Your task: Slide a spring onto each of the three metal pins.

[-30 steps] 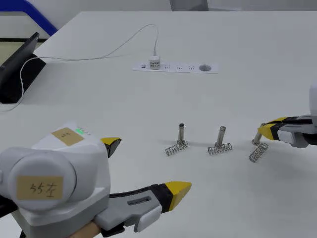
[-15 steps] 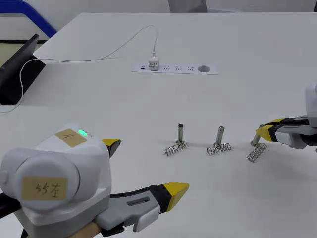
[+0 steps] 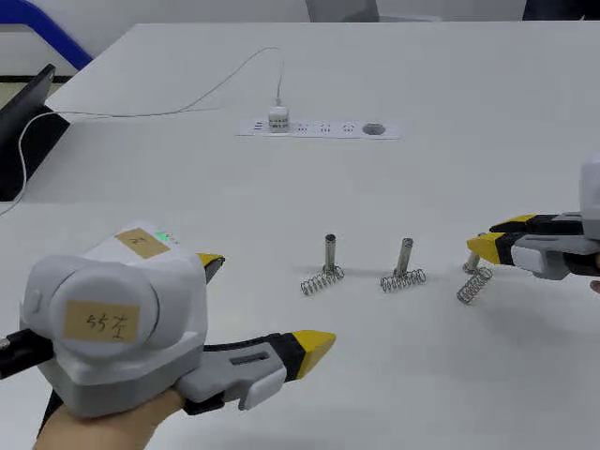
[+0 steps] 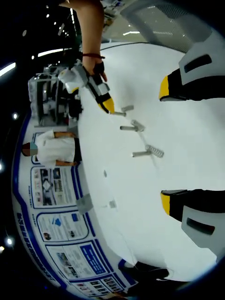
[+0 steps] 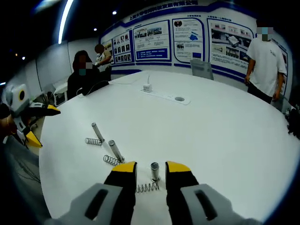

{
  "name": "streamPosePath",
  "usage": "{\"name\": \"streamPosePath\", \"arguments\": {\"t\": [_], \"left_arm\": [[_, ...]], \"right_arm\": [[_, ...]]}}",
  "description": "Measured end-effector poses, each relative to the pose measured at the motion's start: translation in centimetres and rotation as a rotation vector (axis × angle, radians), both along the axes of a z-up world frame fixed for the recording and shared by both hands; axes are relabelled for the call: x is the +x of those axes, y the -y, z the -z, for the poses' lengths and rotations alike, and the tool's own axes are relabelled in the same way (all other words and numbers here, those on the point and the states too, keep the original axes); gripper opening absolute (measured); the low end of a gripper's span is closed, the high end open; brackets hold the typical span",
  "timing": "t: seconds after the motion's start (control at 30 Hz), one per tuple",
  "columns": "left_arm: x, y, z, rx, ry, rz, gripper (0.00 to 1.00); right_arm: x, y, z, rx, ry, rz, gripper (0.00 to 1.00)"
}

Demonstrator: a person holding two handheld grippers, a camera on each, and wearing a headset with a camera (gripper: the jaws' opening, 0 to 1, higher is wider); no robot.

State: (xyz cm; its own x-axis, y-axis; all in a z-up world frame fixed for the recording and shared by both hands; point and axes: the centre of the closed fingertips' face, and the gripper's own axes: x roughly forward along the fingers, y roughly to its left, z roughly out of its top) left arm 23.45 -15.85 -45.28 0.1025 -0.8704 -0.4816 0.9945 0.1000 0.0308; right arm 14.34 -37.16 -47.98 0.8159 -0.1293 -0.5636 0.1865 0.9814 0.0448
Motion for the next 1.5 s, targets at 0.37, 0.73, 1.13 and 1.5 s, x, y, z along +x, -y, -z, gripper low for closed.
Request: {"name": "streamPosePath", "arguments": {"t": [0.37,0.73,1.13,1.5], "left_arm": [[1.1,2.2,3.3,0.056,0.024,0.061,0.67],[2.0,4.5,5.6,0.081,0.021,0.123,0.5],[2.0,6.6,7.6,0.071,-0.039,0.179,0.34],[1.7,7.3,8.0,0.082,-0.037,0.21,0.22]], "right_arm": [[-1.1,-1.4,-1.8,-0.004,0.054,-0.034,0.43],[-2.4,-3.0,-2.4,-0.002,0.075,-0.049,0.52],[-3.5,-5.0,-2.3,0.041,0.107,-0.052,0.56],[-3.7,-6.7,-2.4,0.058,0.141,-0.069,0.66]]}}
